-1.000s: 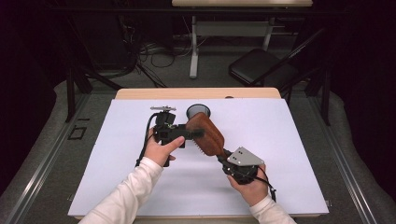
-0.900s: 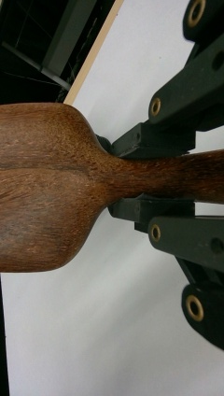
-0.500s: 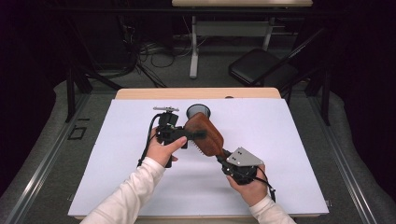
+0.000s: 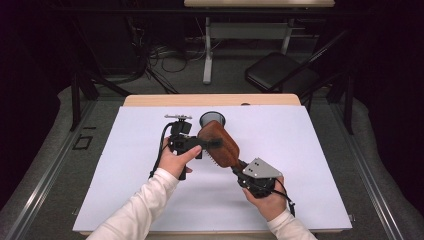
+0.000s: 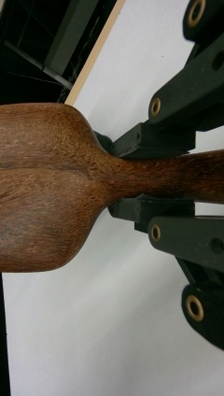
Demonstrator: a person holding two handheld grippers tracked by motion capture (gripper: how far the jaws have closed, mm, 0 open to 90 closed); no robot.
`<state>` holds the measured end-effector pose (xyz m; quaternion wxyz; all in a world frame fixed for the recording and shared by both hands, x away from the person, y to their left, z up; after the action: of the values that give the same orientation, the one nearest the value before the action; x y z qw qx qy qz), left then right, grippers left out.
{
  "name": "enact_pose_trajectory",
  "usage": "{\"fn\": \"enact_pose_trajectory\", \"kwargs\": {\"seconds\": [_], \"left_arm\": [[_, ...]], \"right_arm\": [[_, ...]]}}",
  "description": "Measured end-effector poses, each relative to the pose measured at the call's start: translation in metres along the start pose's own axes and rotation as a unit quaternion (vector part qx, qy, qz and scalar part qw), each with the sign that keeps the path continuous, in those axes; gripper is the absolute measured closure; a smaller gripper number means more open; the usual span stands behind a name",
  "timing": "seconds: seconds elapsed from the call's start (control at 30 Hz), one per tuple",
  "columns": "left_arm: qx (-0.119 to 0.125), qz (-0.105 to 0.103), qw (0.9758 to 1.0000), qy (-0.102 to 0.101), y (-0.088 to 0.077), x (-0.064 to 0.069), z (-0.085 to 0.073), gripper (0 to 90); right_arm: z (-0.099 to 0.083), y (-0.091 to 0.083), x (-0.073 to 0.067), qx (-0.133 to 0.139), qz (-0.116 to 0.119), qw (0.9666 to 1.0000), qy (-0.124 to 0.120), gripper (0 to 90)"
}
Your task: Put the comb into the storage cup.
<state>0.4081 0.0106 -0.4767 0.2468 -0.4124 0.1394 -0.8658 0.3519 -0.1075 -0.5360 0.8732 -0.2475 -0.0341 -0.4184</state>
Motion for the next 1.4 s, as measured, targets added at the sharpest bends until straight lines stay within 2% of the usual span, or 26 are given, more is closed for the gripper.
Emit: {"fn": "enact_pose_trajectory", "kwargs": {"seconds": [0.27,0.67,1.1,1.4], "left_arm": [[0.005,-0.001,0.9999,-0.012,-0.0004,-0.0003,0.0003,37.2],[0.009,-0.024,0.9987,-0.044,-0.0012,-0.0007,0.0009,40.8],[0.013,-0.028,0.9983,-0.049,-0.0016,-0.0007,0.0014,42.6],[0.014,-0.037,0.9973,-0.062,-0.0039,0.0001,0.0017,44.4]], "right_arm": [[0.0005,-0.0003,0.0001,0.002,0.000,1.0000,0.000,72.3],[0.0002,0.0001,-0.0003,0.003,0.001,1.0000,0.001,72.3],[-0.0010,0.0015,-0.0005,0.007,-0.002,1.0000,0.001,72.3],[-0.0023,0.0033,-0.0016,0.009,-0.001,1.0000,-0.001,72.3]]}}
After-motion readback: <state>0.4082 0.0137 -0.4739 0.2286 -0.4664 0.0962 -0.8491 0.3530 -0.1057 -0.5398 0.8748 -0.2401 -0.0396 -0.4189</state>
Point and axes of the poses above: each handheld gripper's, and its own axes: y roughly forward along the jaws, z roughly out of its top, x roughly to its right, the point moved 9 cm from there along y, roughly forward along the jaws, and after that the axes turned 5 degrees about -y, right-handed, at the moved point
